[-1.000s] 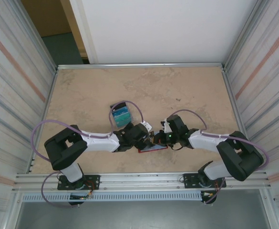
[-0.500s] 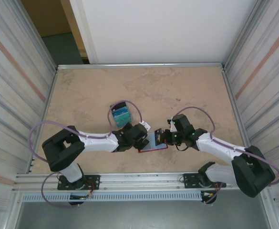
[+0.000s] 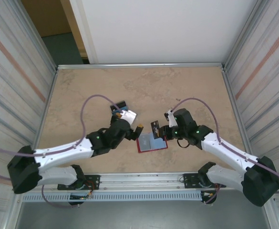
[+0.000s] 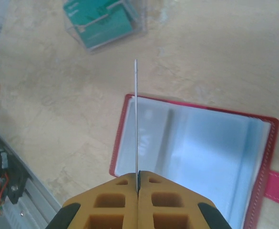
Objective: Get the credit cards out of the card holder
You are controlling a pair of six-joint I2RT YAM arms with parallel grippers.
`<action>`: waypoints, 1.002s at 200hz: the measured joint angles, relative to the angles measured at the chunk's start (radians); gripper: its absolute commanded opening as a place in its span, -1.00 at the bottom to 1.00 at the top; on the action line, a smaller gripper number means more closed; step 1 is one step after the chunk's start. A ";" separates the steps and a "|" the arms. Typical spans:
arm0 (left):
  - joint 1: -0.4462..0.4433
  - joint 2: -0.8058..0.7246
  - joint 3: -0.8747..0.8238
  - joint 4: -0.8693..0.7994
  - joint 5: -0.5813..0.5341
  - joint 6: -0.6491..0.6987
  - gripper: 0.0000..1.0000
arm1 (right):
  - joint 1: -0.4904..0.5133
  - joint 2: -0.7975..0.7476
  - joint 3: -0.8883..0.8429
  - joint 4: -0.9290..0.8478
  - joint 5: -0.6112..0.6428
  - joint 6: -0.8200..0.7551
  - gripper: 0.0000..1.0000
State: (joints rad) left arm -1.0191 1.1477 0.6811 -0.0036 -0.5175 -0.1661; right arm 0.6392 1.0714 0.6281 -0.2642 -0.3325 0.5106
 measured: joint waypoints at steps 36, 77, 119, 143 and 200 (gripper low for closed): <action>0.113 -0.168 -0.086 0.020 0.144 0.008 0.97 | 0.108 0.100 0.112 -0.006 0.004 -0.105 -1.00; 0.367 -0.269 -0.156 0.076 0.542 0.042 0.71 | 0.159 0.206 0.201 -0.007 -0.031 -0.222 -1.00; 0.541 -0.240 -0.163 0.097 0.985 0.146 0.49 | 0.159 0.257 0.242 -0.022 -0.101 -0.320 -1.00; 0.544 -0.188 -0.131 0.042 1.130 0.240 0.36 | 0.159 0.277 0.272 -0.037 -0.148 -0.370 -1.00; 0.544 -0.052 -0.041 -0.056 1.319 0.398 0.01 | 0.159 0.291 0.310 -0.074 -0.237 -0.451 -1.00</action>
State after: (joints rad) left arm -0.4751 1.0954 0.6399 -0.0601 0.8017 0.2317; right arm 0.7982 1.3621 0.9382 -0.3382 -0.5690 0.0593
